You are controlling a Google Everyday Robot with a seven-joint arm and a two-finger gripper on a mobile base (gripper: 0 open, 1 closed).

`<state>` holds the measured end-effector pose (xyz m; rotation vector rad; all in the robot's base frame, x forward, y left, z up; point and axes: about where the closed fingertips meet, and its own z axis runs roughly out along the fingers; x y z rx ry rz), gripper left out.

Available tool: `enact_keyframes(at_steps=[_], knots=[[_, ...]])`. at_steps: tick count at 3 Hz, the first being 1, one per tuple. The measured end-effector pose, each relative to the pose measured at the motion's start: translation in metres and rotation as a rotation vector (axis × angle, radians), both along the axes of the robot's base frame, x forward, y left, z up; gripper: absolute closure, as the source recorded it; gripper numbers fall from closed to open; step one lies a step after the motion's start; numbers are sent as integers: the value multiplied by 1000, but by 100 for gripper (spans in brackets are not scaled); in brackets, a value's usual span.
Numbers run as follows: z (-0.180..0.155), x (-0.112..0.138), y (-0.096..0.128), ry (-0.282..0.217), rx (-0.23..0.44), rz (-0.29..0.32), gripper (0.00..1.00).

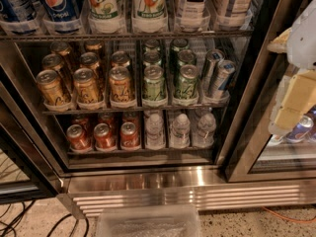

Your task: Pick coke can from bottom shelf of fridge

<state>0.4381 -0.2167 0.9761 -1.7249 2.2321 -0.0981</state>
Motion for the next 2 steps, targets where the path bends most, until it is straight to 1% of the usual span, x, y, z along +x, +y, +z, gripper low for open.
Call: enact_keyframes(at_steps=[1, 2], knots=[[0, 0, 0, 0, 0, 0, 0], [-10, -2, 8, 15, 13, 9, 0]])
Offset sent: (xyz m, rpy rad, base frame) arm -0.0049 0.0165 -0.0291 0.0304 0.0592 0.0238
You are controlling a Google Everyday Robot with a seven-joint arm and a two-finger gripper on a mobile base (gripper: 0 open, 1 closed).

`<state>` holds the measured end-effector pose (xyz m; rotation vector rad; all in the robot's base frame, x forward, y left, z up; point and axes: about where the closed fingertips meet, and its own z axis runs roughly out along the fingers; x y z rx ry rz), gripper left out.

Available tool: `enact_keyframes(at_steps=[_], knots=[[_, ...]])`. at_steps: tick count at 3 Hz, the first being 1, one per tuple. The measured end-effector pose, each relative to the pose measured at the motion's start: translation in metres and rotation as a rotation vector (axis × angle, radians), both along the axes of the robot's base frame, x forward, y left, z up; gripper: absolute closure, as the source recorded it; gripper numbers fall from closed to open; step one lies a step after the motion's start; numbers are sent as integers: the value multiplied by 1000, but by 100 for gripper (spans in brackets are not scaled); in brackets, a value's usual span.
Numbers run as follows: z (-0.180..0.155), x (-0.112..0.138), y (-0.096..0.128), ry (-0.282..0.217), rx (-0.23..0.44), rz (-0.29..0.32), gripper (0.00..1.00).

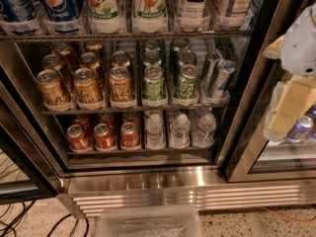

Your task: Pick coke can from bottom shelf of fridge

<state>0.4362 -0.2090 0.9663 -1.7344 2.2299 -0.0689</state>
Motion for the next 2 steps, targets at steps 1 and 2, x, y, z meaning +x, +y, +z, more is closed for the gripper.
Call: enact_keyframes(at_steps=[1, 2], knots=[[-33, -11, 27, 26, 82, 9, 0], [-71, -37, 56, 16, 189, -17, 0]])
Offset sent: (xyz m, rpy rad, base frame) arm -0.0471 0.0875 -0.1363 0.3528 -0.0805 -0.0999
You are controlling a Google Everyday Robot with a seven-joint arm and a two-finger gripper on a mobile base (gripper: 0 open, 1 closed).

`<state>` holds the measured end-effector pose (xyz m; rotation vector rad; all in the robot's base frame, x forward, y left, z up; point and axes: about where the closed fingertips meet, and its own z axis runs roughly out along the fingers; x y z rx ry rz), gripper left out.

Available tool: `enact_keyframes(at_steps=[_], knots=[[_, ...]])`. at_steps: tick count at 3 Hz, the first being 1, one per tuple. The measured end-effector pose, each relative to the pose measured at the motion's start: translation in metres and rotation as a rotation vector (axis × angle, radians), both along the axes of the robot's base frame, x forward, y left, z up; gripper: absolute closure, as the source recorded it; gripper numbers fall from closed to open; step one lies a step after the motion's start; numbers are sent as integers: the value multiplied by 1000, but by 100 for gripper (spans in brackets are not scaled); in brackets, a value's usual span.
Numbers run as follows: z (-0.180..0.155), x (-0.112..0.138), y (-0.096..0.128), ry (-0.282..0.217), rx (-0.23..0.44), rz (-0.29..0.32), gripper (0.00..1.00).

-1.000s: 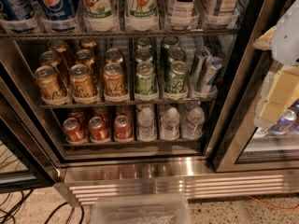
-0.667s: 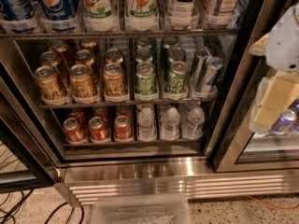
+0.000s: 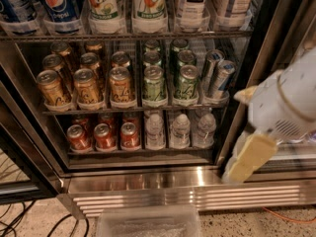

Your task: Pick coke can from bottom shelf of fridge

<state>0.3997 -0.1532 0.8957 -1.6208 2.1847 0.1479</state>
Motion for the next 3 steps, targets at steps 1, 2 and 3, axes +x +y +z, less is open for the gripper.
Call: enact_keyframes(at_steps=[1, 2, 3], knots=[[-34, -26, 21, -32, 112, -37, 0], [-57, -21, 40, -109, 230, -105, 0], [-57, -21, 40, -109, 230, -105, 0]])
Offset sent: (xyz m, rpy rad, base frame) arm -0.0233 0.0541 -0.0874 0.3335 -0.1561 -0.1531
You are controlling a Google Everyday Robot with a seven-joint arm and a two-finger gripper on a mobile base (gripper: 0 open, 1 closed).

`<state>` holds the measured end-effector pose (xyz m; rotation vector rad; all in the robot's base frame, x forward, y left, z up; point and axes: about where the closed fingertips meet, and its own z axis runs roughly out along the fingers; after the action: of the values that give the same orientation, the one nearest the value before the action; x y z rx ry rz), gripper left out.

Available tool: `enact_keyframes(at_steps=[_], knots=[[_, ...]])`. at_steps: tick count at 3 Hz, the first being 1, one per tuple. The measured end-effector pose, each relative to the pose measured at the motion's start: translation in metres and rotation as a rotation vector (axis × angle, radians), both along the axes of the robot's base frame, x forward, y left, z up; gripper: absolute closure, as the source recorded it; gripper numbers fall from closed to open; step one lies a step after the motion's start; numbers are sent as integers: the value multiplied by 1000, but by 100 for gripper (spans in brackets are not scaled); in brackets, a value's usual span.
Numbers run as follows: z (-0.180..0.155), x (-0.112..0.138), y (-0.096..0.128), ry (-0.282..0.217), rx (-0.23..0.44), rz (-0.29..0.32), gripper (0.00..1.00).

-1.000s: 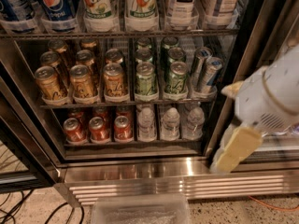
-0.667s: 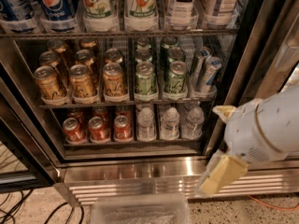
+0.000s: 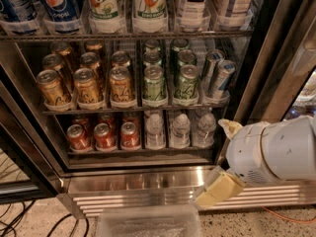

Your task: Pick coke can from bottom shelf of fridge

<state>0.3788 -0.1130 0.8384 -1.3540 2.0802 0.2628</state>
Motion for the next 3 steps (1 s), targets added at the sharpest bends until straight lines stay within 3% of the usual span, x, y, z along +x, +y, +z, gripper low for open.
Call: enact_keyframes(at_steps=[1, 3], knots=[[-13, -3, 10, -22, 48, -29, 0], [-58, -5, 55, -157, 143, -105, 0]])
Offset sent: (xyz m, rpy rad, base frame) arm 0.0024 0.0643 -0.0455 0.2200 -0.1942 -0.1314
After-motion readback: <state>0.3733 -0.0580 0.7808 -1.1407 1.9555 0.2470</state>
